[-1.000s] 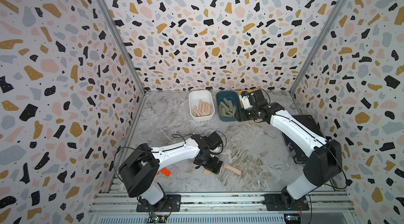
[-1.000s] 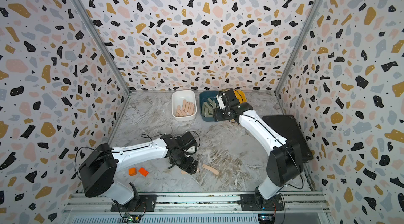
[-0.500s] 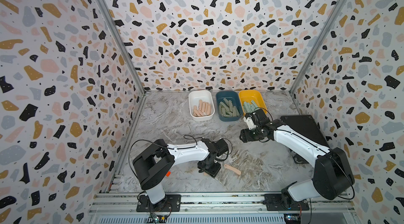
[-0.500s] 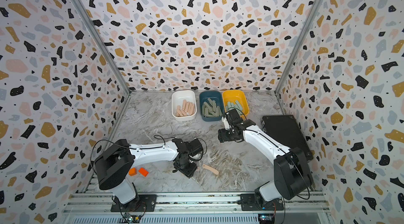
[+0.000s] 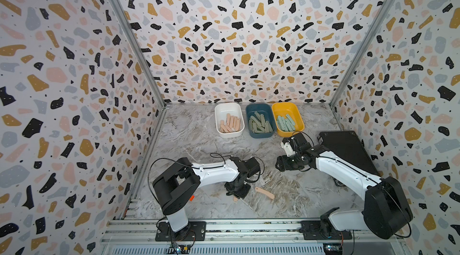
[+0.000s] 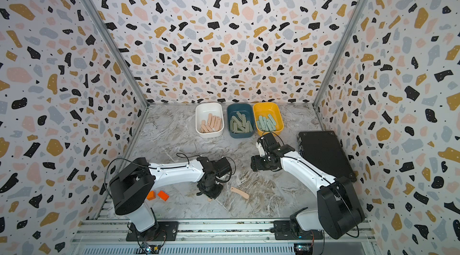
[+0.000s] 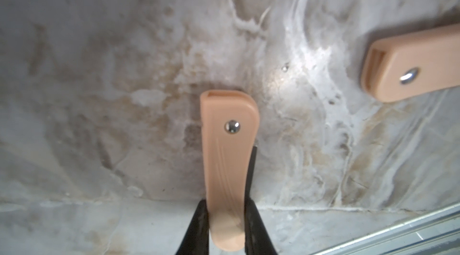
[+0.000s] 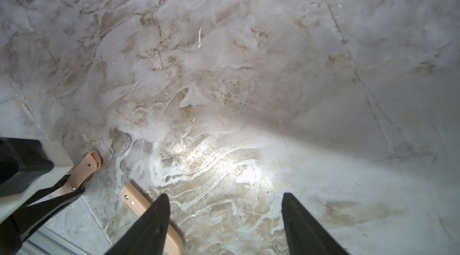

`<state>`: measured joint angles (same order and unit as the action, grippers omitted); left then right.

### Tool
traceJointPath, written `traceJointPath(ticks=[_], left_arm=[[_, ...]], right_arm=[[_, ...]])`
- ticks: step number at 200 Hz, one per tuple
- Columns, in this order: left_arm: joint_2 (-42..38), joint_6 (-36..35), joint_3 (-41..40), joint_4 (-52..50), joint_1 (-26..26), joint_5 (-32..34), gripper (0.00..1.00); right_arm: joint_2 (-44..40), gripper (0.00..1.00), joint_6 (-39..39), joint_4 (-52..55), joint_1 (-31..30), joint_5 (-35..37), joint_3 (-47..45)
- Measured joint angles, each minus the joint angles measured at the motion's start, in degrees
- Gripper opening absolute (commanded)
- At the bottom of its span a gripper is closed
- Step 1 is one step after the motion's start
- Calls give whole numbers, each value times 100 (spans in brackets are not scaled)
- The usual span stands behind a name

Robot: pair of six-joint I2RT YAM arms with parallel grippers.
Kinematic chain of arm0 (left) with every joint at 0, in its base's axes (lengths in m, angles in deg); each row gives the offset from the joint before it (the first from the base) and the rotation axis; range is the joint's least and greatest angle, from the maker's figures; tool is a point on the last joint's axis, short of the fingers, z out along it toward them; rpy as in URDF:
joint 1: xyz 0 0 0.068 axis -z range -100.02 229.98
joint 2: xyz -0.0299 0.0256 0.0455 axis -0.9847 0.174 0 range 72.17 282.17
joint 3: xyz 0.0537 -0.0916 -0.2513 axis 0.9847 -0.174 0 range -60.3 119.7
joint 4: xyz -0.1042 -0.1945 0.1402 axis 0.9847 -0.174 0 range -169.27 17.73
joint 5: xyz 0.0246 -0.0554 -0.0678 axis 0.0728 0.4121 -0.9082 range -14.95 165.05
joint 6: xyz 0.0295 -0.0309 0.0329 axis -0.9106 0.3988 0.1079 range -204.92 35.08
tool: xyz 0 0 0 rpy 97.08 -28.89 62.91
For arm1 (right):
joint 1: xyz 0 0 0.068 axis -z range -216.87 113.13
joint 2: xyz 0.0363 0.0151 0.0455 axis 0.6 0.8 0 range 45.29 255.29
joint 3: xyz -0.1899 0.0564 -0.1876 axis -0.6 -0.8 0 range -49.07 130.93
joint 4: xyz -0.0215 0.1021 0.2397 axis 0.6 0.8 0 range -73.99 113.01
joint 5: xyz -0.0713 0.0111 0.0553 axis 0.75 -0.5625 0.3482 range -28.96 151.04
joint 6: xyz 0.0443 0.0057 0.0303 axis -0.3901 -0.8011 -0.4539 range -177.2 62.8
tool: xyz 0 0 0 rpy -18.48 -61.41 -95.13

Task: Place the fruit knives into the storage box by color
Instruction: Pick up the fruit knife from the center of the board, then place the fruit knife in the storage box.

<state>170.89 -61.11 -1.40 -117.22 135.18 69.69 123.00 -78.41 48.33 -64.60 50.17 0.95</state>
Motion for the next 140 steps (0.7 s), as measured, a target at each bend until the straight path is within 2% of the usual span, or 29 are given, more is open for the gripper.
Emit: traceJointPath(ticks=[30,69,91,108,140], left_arm=[[-90,125,546,-109,-664,9,5],[190,197,2164,-319,-1996,214,0],[848,186,3281,-494,-2614,345,0],[1582,127,4269,-754,-2964,485,1],[2889,-79,6033,-1154,-3193,789,2]], right_arm=[[-79,73,-76,-136,0,-188,-101],[-50,73,-201,-376,-9,-568,-474],[-31,72,-234,-452,-118,-667,-586],[-31,71,-216,-450,-448,-568,-608],[-31,69,-173,-448,-1305,-83,-728]])
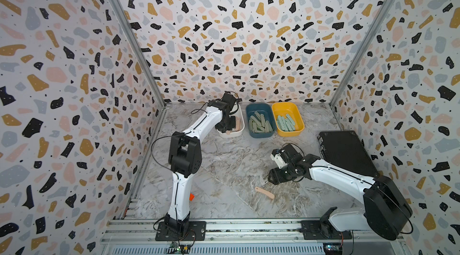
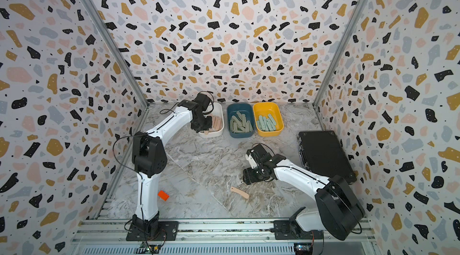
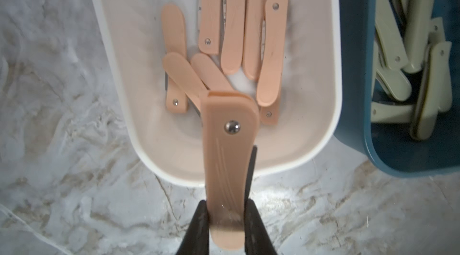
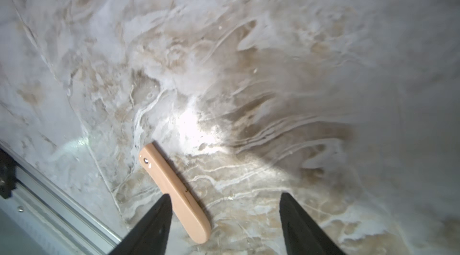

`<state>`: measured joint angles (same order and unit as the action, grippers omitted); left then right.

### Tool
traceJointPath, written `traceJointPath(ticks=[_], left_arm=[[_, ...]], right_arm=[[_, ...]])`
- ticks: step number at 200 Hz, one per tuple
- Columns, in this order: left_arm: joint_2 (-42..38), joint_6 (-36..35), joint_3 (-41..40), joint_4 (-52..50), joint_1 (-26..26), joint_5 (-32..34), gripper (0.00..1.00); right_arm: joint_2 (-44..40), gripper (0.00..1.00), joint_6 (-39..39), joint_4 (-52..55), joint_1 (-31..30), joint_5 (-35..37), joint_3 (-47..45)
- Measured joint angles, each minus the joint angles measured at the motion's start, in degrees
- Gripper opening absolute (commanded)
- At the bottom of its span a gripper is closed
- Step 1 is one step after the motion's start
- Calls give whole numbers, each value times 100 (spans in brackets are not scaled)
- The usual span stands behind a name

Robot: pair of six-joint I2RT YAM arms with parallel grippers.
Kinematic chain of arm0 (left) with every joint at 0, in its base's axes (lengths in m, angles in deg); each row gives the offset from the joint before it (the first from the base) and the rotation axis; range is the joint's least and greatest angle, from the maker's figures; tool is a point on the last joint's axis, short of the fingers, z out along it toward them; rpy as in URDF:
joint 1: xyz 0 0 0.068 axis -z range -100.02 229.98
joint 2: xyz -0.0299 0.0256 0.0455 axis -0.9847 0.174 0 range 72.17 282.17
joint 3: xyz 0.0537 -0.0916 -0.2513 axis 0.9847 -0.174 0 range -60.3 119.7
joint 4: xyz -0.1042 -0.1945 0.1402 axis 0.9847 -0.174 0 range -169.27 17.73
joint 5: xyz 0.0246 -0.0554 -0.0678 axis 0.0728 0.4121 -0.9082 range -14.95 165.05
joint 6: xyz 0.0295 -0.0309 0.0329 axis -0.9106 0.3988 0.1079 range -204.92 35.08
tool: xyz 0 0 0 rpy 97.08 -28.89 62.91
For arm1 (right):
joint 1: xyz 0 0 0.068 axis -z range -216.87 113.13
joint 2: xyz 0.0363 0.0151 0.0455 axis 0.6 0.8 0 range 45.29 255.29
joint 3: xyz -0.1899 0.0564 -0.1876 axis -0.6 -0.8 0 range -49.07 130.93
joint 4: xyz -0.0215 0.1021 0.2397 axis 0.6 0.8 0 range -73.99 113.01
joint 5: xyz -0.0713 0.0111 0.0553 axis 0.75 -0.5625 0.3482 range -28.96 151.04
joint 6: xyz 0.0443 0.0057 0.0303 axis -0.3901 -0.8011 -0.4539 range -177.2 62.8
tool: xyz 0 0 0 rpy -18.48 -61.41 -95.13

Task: Place the fruit knives into the storage box by color
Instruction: Place the fruit knife in the storage box.

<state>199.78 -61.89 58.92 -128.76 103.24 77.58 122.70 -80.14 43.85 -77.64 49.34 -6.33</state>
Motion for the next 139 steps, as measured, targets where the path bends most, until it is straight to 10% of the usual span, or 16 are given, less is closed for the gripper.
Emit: traceJointPath(ticks=[77,139], left_arm=[[1574,-402,1773,-431,-22,892,5],[1670,-330,1768,-706,-28,616,82]], right_arm=[[2,67,157,44,-1075,855,-76],[490,61,452,-92,-1401,1104,-72]])
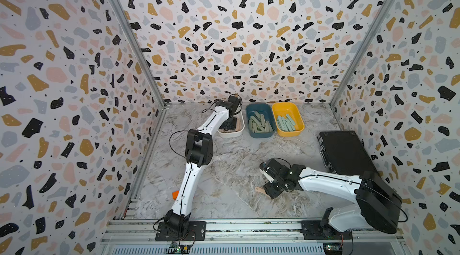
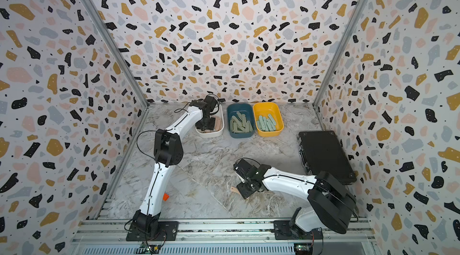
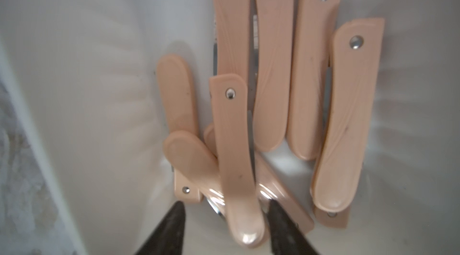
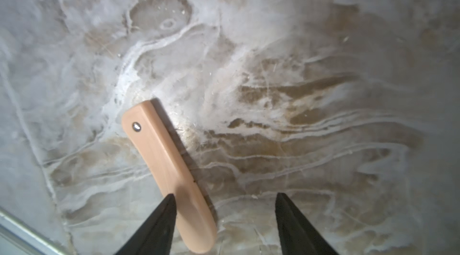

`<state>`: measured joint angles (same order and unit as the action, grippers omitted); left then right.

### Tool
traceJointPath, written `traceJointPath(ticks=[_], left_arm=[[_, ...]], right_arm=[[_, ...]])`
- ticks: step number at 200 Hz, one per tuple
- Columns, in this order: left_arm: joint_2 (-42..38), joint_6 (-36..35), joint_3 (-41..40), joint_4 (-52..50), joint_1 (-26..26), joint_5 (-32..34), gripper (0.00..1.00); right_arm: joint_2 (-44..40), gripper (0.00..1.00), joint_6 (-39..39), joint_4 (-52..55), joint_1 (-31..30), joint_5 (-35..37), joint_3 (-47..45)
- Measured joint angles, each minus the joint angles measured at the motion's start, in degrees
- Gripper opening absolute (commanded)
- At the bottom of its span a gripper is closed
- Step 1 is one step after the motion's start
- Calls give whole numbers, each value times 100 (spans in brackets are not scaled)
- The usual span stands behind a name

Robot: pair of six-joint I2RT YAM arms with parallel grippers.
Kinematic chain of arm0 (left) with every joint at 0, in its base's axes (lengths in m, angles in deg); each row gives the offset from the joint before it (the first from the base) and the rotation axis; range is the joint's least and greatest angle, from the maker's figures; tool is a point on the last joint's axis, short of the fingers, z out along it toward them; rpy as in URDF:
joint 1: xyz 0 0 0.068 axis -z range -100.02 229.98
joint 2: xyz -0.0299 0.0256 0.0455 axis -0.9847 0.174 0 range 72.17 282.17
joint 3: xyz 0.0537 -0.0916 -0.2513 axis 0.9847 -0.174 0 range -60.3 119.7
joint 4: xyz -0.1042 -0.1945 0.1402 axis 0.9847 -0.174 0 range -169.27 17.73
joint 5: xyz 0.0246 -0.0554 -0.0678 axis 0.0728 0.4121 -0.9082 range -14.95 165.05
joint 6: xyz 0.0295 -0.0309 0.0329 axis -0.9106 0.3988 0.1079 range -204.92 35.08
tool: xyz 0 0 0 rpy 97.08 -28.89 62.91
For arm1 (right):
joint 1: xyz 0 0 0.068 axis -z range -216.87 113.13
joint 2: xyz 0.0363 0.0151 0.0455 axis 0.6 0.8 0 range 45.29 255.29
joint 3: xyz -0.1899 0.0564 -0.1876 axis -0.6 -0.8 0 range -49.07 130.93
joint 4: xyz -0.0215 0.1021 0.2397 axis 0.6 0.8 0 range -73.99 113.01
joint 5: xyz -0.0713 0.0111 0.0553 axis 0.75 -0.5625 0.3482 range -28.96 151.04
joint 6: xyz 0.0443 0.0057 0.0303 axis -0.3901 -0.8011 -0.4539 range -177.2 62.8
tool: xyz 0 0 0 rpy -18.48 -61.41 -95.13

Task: Place the fruit knives into the storage box by color
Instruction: Place the fruit knife in the storage box, then pick up the fruit knife from the center of the board, then place the fruit knife in the storage box.

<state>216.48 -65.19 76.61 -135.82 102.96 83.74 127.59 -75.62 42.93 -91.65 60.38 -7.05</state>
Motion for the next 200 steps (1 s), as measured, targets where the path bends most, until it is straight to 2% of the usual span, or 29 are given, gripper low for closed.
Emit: traceJointPath(ticks=[6,17,43,56,68,88,110,141,169,200], left_arm=[[-116,11,-94,-20,11,-68,91],[-557,33,-518,-17,72,-175,100],[-2253,133,-1998,74,393,-485,99],[-3147,195,-2636,210,575,-693,99],[-3840,227,-3128,306,684,-848,99],[-4623,284,-3856,446,627,-966,99],[-5141,363,-4760,632,407,-1086,99],[-5685,400,-5877,855,-81,-1290,99],[-6030,400,-6273,999,-487,-1390,99],[-6363,393,-6568,1128,-715,-1453,99]], right_arm=[[44,59,7,-48,-50,24,15],[186,54,9,-114,-125,79,15],[411,41,-24,-345,-175,275,122],[481,29,-90,-481,-175,308,160],[544,25,-155,-560,-175,306,210],[682,21,-229,-531,-170,282,385],[994,17,-249,-236,-105,260,857],[1801,15,-116,57,317,151,2505],[2839,15,31,22,855,234,4520],[3987,20,133,-2,1279,289,6476]])
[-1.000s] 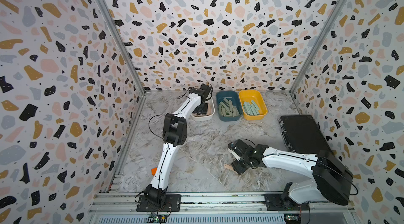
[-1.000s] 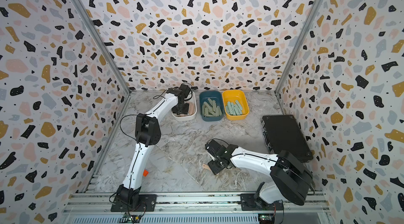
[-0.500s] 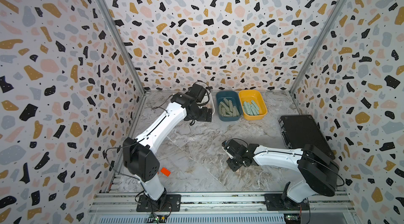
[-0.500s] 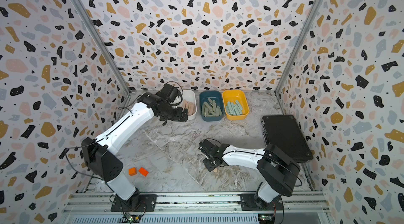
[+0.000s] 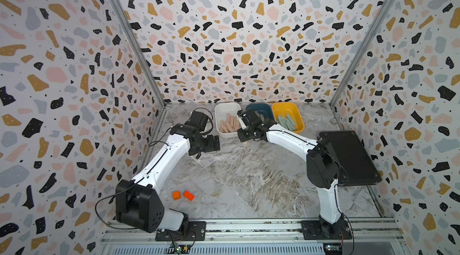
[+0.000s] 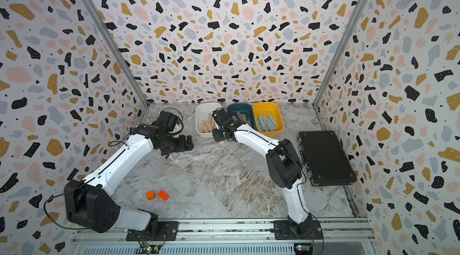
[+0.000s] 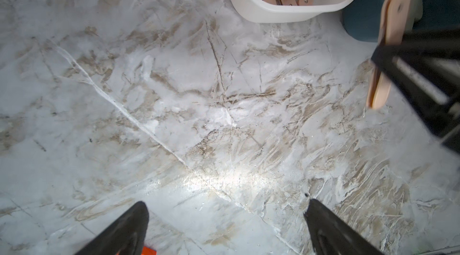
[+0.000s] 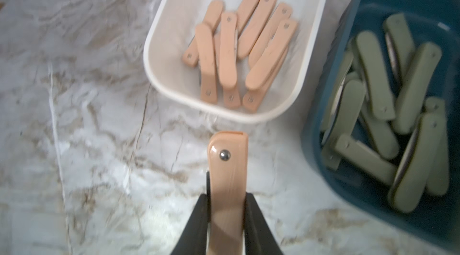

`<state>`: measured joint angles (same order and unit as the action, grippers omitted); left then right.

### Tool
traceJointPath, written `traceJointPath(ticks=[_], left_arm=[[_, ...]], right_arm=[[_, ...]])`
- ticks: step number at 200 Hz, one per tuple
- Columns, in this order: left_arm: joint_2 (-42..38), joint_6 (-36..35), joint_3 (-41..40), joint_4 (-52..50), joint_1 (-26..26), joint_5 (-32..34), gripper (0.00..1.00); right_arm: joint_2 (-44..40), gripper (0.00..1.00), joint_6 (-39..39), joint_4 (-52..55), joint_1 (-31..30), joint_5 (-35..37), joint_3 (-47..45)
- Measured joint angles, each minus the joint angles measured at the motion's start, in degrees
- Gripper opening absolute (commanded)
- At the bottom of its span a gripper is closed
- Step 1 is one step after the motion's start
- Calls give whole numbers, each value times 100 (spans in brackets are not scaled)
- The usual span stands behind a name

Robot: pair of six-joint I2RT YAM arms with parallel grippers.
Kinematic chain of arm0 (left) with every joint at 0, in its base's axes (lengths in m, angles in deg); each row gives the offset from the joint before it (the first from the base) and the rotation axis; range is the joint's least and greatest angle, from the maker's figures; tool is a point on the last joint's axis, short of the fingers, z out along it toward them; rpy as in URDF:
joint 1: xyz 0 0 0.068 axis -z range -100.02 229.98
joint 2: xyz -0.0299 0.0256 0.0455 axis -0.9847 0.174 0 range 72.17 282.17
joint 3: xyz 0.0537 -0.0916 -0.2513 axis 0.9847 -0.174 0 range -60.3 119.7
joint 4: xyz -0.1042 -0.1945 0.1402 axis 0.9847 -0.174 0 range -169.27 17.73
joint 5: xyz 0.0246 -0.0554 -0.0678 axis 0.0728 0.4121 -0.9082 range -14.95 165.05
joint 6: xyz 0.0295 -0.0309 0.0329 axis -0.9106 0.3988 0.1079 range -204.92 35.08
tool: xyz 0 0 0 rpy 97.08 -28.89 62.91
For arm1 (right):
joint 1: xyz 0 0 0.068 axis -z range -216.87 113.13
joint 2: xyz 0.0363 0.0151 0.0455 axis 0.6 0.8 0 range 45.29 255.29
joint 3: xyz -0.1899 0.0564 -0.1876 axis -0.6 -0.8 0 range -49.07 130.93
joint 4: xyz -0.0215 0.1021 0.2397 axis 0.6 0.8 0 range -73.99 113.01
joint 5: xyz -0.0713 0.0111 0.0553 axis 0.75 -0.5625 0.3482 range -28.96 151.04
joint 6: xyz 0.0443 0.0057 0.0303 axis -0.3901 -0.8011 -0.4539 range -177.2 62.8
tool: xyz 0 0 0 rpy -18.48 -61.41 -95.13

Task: Place the fruit knives into the storage box by color
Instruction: Place the fruit knife in the storage box, then reset both arms

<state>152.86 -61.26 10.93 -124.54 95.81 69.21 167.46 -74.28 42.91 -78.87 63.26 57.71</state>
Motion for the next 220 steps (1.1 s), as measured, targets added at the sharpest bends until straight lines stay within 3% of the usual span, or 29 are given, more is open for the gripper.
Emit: traceJointPath(ticks=[28,65,88,120,133,146,159,179,193,220], left_arm=[[-31,-7,-70,81,-70,-70,99],[-28,-13,-149,214,-72,-190,99],[-55,-72,-234,424,-72,-321,99],[-608,-186,-920,1071,-72,-249,99],[-1040,-186,-1355,1458,-72,-4,99],[-1482,-181,-1882,2057,-72,332,99],[-1829,-354,-2511,2833,-72,667,99],[-1996,-914,-3532,4015,-74,1314,99],[-1847,-1456,-4070,4658,-127,1764,99],[-1167,-2286,-4328,5707,-485,2013,100]], right_arm=[[1233,26,149,22,238,-52,1753],[2162,68,317,221,326,-170,2730],[2153,80,437,485,330,-308,2813],[282,91,575,-79,267,-254,413],[-758,99,715,-470,223,7,-693],[-1692,99,920,-1034,179,509,-1692],[-2481,98,1353,-1991,153,1130,-2765],[-3252,99,2337,-4301,258,2090,-4819],[-3467,99,2874,-5117,525,2400,-6081],[-4094,99,2793,-4708,1738,2413,-7182]])
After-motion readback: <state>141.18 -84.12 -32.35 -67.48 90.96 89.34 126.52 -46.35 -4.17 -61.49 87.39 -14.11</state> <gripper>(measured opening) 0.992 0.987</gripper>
